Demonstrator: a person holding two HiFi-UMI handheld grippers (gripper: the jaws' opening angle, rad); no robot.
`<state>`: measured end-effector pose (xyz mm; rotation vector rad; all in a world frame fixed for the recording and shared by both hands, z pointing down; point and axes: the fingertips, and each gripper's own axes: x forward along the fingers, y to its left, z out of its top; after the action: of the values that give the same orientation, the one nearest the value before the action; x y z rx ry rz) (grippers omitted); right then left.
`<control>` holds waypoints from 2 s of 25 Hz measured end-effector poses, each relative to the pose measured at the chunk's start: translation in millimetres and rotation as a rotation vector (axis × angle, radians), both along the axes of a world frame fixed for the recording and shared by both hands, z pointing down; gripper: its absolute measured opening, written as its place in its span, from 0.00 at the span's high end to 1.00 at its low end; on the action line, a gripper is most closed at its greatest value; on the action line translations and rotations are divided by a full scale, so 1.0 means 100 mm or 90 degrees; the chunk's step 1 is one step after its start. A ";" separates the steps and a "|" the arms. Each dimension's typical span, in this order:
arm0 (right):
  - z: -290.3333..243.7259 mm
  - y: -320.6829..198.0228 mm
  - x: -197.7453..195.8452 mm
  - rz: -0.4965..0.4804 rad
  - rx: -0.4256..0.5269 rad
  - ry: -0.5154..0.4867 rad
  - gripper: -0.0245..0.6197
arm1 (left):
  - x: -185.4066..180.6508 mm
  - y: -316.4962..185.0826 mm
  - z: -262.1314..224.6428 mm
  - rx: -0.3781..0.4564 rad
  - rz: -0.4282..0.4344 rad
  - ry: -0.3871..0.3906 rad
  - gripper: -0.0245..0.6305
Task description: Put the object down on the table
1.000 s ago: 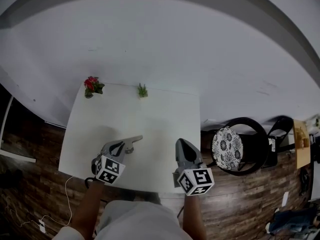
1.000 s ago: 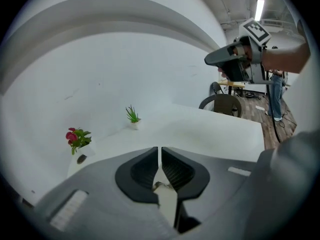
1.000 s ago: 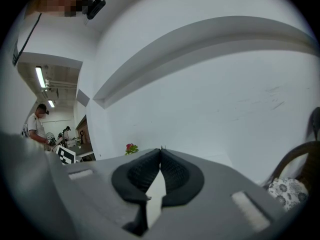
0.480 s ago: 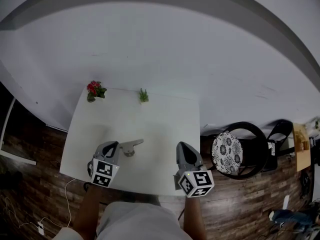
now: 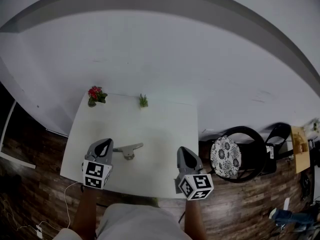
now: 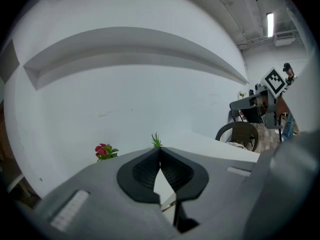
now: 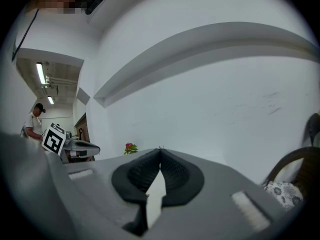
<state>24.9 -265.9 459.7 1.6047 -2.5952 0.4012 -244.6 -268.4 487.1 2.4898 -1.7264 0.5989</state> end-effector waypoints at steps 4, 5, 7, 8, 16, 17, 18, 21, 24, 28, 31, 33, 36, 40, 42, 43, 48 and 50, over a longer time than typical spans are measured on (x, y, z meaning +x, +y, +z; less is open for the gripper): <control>-0.06 0.02 -0.01 -0.005 0.009 0.001 0.96 | -0.06 0.01 -0.17 0.020 -0.012 0.004 0.95; -0.08 0.02 0.00 -0.005 0.011 0.001 0.96 | -0.07 0.01 -0.21 0.022 -0.016 0.009 0.95; -0.11 0.01 0.01 -0.004 0.014 0.002 0.96 | -0.08 0.00 -0.28 0.029 -0.020 0.020 0.95; -0.13 0.01 0.01 -0.003 0.016 0.002 0.96 | -0.07 0.00 -0.32 0.033 -0.019 0.022 0.95; -0.23 -0.01 0.05 0.004 0.026 0.002 0.96 | -0.05 -0.01 -0.64 0.080 -0.014 0.025 0.95; -0.24 -0.02 0.06 0.006 0.028 0.004 0.96 | -0.06 -0.02 -0.67 0.084 -0.016 0.027 0.95; -0.26 -0.02 0.07 0.008 0.031 0.005 0.96 | -0.07 -0.02 -0.69 0.087 -0.017 0.029 0.95; -0.30 -0.03 0.10 0.015 0.037 0.009 0.96 | -0.09 -0.03 -0.74 0.093 -0.022 0.031 0.95; -0.33 -0.04 0.14 0.021 0.040 0.008 0.96 | -0.10 -0.03 -0.79 0.100 -0.025 0.032 0.95; -0.37 -0.04 0.17 0.025 0.048 0.004 0.96 | -0.12 -0.02 -0.84 0.110 -0.030 0.033 0.95; -0.38 -0.04 0.18 0.027 0.052 0.002 0.96 | -0.13 0.00 -0.87 0.114 -0.034 0.036 0.95; -0.39 -0.05 0.18 0.026 0.053 0.003 0.96 | -0.13 0.01 -0.89 0.117 -0.036 0.036 0.95; -0.42 -0.07 0.18 0.026 0.055 0.005 0.96 | -0.14 0.01 -0.91 0.121 -0.038 0.035 0.95; -0.45 -0.07 0.18 0.029 0.061 0.006 0.96 | -0.15 0.03 -0.94 0.128 -0.039 0.035 0.95; -0.47 -0.06 0.18 0.029 0.064 0.005 0.96 | -0.15 0.04 -0.97 0.131 -0.039 0.034 0.95; -0.47 -0.06 0.18 0.029 0.065 0.006 0.96 | -0.15 0.04 -0.98 0.132 -0.039 0.034 0.95; -0.48 -0.05 0.18 0.028 0.066 0.021 0.96 | -0.12 0.04 -0.98 0.130 -0.038 0.030 0.95; -0.48 -0.05 0.19 0.030 0.065 0.024 0.96 | -0.12 0.05 -0.97 0.131 -0.036 0.028 0.95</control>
<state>43.9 -270.8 412.0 1.6903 -2.5947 0.2422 -256.7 -263.3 389.9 2.5518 -1.9254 0.3778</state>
